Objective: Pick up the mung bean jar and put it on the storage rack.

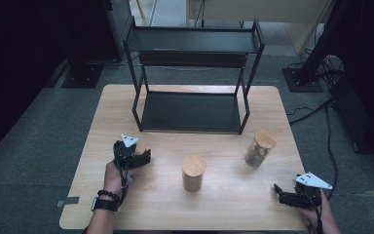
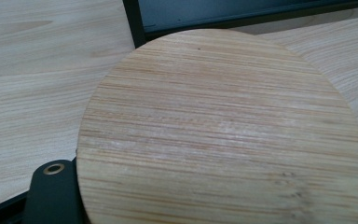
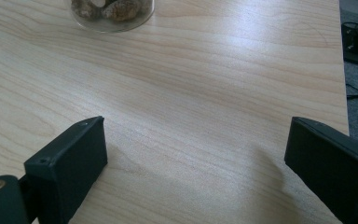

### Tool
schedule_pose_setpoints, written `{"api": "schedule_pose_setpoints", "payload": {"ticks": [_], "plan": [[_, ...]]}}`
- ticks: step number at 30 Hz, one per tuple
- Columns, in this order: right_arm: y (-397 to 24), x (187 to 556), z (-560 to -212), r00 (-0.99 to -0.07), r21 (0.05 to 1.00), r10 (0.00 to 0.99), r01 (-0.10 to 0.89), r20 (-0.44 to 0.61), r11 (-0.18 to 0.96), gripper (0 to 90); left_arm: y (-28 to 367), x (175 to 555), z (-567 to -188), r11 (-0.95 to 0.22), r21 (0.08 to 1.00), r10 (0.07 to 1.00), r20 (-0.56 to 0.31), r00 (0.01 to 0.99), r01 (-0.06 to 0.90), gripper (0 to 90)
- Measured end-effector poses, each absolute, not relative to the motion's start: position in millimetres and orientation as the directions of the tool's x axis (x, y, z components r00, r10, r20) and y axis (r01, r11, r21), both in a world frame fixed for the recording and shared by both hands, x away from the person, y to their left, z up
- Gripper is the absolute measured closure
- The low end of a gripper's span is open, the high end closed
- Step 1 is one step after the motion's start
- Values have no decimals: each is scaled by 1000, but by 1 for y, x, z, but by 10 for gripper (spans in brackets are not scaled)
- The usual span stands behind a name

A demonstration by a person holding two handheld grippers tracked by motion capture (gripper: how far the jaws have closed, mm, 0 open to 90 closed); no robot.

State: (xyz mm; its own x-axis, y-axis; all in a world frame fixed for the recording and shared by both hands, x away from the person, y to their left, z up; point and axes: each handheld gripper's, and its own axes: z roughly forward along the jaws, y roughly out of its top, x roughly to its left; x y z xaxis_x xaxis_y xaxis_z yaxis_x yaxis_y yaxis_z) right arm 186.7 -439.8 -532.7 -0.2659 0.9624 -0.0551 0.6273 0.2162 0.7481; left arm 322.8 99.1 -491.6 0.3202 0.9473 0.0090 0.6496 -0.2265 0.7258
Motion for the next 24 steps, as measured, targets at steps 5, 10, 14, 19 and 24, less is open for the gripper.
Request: {"api": "schedule_pose_setpoints", "payload": {"ticks": [5, 10, 14, 19, 24], "plan": [[-440, 187, -533, -266, 748, 962, 628, -53, 215, 51, 98, 328, -488, -225, 732, 948, 13, 317, 643, 252], [-440, 187, -533, -266, 747, 963, 630, -49, 212, 51, 94, 333, -484, -226, 733, 947, 12, 320, 641, 253], [-440, 187, -533, -267, 748, 963, 629, -49, 213, 51, 88, 338, -484, -233, 731, 944, 10, 331, 642, 252], [-440, 187, -533, -267, 748, 962, 628, -51, 214, 51, 79, 345, -482, -225, 733, 942, -5, 336, 642, 253], [-440, 187, -533, -269, 748, 962, 628, -49, 214, 51, 72, 351, -481, -235, 728, 942, 7, 336, 644, 253]]}}
